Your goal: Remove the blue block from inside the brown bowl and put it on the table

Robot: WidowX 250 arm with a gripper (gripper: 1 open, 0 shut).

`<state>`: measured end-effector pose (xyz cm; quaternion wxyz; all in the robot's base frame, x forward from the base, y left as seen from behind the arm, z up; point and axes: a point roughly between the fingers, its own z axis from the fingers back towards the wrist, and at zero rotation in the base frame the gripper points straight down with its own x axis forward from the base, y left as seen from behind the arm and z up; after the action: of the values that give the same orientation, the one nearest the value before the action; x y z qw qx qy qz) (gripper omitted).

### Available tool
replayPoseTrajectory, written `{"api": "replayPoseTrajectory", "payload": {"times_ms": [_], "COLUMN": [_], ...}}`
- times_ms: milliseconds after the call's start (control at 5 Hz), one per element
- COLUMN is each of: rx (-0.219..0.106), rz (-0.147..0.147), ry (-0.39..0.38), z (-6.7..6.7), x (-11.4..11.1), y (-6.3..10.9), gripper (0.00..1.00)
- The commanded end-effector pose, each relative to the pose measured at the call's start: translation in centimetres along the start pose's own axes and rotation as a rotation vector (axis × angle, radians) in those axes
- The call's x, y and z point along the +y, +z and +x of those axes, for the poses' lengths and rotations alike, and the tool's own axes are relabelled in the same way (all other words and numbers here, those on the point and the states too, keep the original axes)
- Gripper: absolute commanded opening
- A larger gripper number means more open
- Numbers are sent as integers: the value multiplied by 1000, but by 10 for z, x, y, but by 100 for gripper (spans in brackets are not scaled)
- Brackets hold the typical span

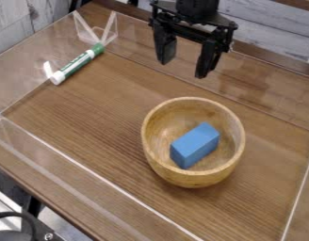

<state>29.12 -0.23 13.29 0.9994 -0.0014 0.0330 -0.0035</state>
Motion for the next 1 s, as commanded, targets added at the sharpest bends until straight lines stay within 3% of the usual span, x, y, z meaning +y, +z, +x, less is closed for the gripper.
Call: {"api": "replayPoseTrajectory", "payload": {"times_ms": [0, 200, 800], "rx": [4, -5, -28], "rz": [-2, -2, 3], "ry": [-15, -51, -178], "z": [-6, -13, -26], "x": [-6, -15, -42], "y": [-7, -19, -33], "gripper": [100, 100, 100]}}
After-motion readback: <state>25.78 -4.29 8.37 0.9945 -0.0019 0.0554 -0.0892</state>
